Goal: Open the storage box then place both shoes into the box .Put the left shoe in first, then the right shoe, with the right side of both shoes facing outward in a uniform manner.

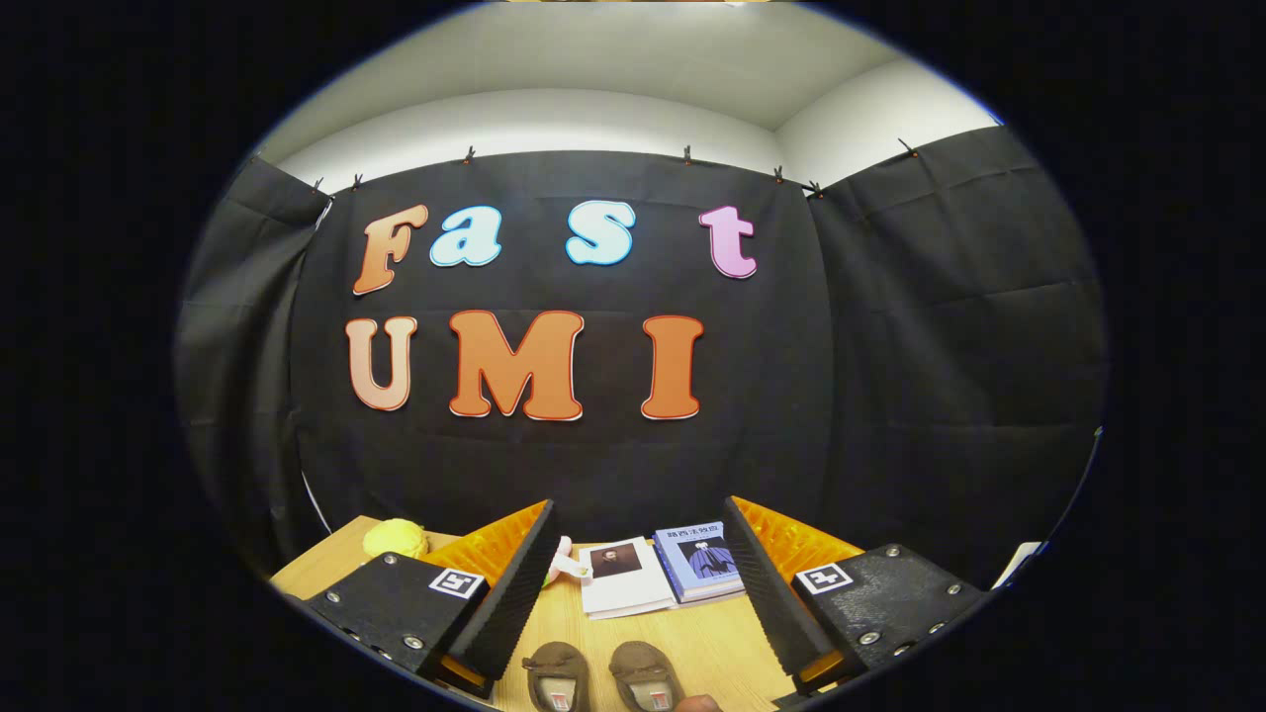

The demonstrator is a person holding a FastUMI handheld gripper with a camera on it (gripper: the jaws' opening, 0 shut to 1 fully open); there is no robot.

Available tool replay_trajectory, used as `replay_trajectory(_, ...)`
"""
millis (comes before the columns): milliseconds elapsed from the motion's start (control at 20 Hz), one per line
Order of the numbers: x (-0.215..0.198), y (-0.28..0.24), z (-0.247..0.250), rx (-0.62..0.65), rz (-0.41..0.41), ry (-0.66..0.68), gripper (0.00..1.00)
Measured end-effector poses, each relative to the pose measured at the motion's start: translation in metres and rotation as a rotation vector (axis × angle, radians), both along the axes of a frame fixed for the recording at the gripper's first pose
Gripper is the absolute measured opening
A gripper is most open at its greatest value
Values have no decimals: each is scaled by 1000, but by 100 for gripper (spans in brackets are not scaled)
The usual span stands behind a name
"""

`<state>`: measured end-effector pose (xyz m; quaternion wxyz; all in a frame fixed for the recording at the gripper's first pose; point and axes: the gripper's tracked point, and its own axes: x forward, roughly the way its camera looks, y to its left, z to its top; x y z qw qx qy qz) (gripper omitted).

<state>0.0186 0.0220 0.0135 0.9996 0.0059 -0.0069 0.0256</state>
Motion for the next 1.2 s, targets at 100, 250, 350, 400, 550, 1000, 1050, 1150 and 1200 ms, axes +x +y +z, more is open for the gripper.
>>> replay_trajectory(100,5,5,0,5,13,1,99)
replay_trajectory(250,9,15,1,4,40,-2,99)
replay_trajectory(350,14,17,3,17,47,-16,99)
replay_trajectory(400,15,22,-1,30,70,-3,98)
replay_trajectory(550,20,32,-10,69,121,28,99)
replay_trajectory(1000,27,79,-74,122,292,209,98)
replay_trajectory(1050,25,89,-82,162,333,233,98)
replay_trajectory(1150,15,113,-97,276,441,297,98)
replay_trajectory(1200,10,122,-109,328,479,340,98)
